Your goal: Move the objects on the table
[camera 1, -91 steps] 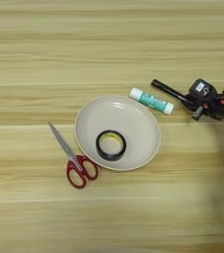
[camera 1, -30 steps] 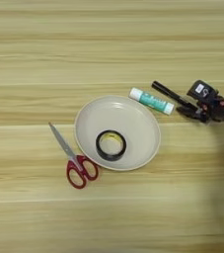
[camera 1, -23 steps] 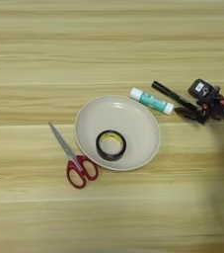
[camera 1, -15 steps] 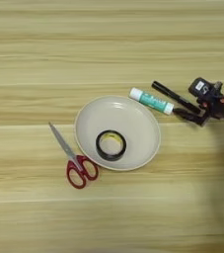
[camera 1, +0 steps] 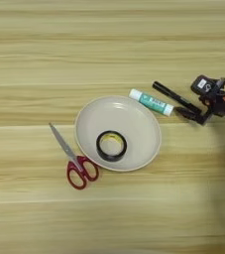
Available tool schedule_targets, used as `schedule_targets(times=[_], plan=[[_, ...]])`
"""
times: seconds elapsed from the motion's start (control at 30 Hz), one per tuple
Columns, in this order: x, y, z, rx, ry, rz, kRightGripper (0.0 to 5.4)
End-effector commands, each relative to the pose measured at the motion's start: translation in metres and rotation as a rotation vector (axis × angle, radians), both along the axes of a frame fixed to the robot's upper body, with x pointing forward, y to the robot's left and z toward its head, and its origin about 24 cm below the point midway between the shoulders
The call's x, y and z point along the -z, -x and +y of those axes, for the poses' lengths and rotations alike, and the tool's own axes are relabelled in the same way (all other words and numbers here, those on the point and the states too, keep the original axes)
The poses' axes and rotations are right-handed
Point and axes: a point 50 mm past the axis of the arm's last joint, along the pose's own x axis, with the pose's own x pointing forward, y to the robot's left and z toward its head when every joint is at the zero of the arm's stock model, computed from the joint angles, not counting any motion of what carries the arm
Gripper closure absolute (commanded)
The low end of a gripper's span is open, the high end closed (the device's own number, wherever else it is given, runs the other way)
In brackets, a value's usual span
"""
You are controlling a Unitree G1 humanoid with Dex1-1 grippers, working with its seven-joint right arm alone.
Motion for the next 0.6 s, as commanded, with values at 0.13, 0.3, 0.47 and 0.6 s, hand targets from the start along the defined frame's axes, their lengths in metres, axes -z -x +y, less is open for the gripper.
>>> schedule_targets(times=[0.13, 0.3, 0.47, 0.6], plan=[[-0.069, -0.023, -0.011, 0.016, 0.073, -0.247, 0.04], [-0.077, -0.024, -0.011, 0.016, 0.085, -0.295, 0.04], [-0.086, -0.026, -0.005, -0.01, 0.073, -0.354, 0.04], [-0.094, -0.026, 0.003, -0.054, 0.042, -0.396, 0.04]])
